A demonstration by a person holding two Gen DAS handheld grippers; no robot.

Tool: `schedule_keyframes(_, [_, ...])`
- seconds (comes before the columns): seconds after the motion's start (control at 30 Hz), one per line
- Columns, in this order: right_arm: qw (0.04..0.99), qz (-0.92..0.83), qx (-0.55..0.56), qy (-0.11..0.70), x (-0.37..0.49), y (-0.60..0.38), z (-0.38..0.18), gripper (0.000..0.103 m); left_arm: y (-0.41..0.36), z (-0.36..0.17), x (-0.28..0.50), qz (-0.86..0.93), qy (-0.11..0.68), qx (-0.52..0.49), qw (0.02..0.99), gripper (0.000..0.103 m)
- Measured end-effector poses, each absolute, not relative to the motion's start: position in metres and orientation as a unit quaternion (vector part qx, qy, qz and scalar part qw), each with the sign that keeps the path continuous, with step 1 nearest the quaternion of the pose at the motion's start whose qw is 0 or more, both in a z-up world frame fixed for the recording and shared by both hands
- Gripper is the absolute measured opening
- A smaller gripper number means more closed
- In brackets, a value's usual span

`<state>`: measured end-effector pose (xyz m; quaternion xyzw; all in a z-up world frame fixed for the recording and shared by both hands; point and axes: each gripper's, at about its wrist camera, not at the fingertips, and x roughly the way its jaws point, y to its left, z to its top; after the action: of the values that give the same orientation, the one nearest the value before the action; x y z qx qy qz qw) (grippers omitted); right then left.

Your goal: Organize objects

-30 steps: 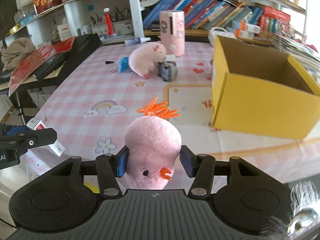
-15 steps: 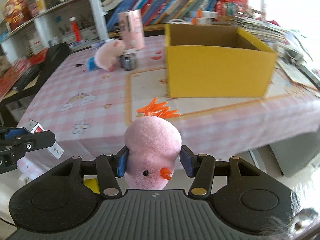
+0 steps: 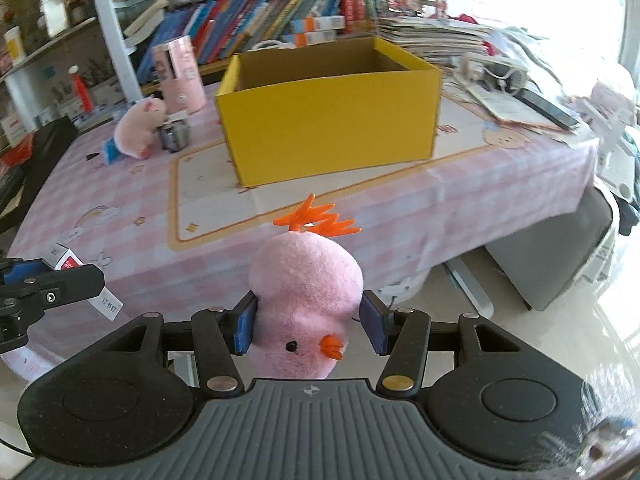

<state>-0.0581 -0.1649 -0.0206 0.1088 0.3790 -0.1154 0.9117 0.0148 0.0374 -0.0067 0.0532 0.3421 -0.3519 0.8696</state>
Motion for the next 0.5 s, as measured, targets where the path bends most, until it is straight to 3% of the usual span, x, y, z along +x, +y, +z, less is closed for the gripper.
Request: schedule_keyframes(0.5, [0.904, -0.132, 0.120, 0.389, -0.048, -0.200, -0.024, 0.050, 0.001, -0.009, 0.028, -0.369, 0.347, 0.062, 0.860, 0.028])
